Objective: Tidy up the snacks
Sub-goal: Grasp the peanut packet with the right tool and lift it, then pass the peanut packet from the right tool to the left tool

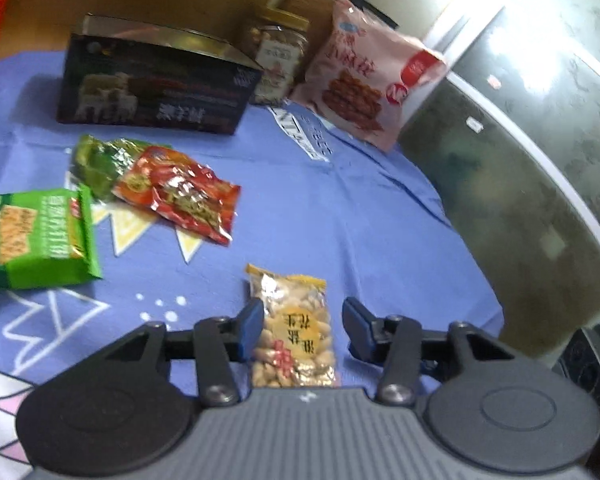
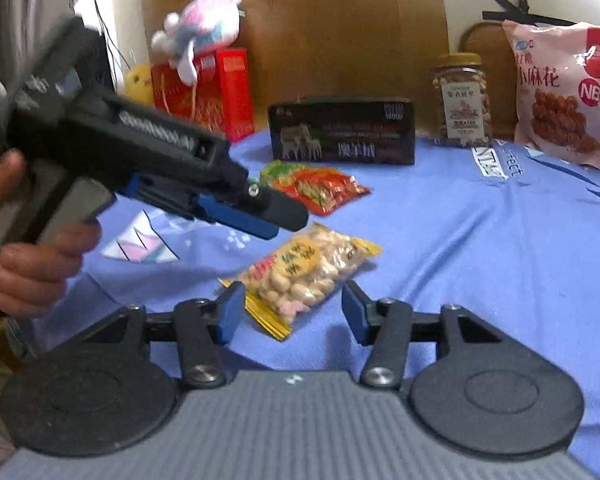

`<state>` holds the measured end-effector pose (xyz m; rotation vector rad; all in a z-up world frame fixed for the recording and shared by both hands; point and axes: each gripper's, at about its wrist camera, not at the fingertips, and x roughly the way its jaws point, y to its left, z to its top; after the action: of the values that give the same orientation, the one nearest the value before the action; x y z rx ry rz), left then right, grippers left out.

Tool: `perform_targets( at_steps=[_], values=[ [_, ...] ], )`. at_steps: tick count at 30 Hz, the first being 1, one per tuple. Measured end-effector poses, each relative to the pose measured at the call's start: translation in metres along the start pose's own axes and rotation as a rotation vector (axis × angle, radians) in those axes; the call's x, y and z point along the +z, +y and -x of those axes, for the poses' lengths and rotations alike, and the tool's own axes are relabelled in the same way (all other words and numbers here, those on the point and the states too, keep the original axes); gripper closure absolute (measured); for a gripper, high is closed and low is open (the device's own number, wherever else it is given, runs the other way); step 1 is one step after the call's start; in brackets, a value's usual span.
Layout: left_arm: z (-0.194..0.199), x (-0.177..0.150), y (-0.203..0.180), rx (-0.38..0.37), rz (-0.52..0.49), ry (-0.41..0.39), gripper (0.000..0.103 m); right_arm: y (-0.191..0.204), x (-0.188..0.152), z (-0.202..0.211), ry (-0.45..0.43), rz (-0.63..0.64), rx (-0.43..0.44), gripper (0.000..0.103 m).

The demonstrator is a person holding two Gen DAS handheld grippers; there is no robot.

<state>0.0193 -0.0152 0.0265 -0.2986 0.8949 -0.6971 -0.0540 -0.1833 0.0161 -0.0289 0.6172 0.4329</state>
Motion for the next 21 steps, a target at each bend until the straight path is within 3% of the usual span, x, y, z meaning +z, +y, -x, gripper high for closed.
perform_targets(
  at_steps=[5, 6, 10, 15, 21],
  values=[
    [-0.014, -0.009, 0.000, 0.013, 0.025, 0.013, 0.065, -0.001, -0.005, -0.011, -0.048, -0.019, 0.025, 0.046],
    [-0.015, -0.009, -0.002, 0.017, 0.020, 0.011, 0.070, -0.002, -0.005, -0.013, -0.057, -0.030, 0.021, 0.048],
    [-0.015, -0.007, -0.002, -0.001, 0.043, 0.009, 0.075, -0.006, -0.004, -0.011, -0.066, -0.092, 0.015, 0.056],
    [-0.014, -0.004, -0.008, -0.027, 0.049, -0.012, 0.076, 0.000, -0.001, -0.005, -0.088, -0.100, -0.021, 0.063],
    [-0.008, 0.007, -0.019, -0.053, 0.025, -0.046, 0.077, 0.000, 0.006, 0.003, -0.135, -0.093, -0.054, 0.064]
  ],
)
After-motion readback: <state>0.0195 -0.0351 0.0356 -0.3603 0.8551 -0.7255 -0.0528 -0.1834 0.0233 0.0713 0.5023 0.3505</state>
